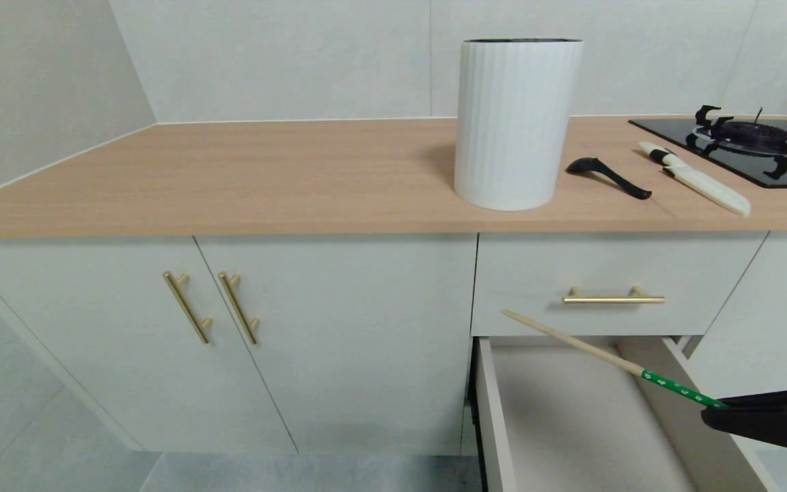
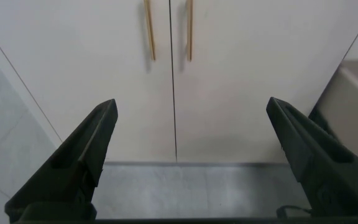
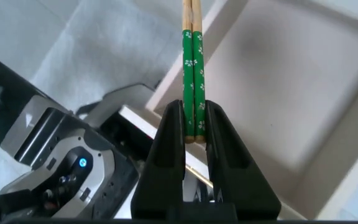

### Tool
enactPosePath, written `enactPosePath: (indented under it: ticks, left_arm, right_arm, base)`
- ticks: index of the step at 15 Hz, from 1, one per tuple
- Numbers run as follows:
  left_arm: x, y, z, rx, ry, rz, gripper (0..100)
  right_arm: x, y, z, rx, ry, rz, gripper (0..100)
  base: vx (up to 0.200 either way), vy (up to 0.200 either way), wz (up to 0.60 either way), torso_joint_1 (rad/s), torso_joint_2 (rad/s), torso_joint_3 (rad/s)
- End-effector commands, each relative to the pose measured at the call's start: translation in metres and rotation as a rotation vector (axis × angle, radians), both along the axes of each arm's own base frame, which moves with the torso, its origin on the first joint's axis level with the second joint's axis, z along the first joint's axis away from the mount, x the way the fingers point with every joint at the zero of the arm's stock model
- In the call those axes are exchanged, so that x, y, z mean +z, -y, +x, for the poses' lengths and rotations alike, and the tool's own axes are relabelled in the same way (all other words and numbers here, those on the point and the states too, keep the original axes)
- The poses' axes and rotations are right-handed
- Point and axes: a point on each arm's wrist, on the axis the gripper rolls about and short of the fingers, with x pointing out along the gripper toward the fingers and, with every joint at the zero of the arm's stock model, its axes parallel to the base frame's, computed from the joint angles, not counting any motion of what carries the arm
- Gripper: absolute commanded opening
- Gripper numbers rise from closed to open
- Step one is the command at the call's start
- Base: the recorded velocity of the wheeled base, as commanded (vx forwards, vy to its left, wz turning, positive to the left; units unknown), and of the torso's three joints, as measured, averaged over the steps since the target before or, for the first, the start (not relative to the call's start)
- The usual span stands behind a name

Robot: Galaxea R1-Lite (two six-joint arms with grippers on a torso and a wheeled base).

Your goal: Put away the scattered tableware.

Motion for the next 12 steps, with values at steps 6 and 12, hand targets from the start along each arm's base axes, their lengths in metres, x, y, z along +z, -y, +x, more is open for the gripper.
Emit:
enactPosePath:
  ticks: [6, 12]
  left_arm:
    - [0.000, 0.000, 0.000, 0.000, 0.001, 0.000, 100]
    - [0.000, 0.000, 0.000, 0.000, 0.001, -0.001, 100]
  right_arm:
    - [-0.030, -0.014, 0.030, -0.012, -0.085, -0.049, 0]
    - [-0.043, -0.017, 0.055, -0.102, -0.140, -0.118, 0]
  base:
    - [0.000, 0.000, 0.00, -0.092, 0.34, 0.227]
    - [0.000, 0.000, 0.00, -0.002, 0.01, 0.007]
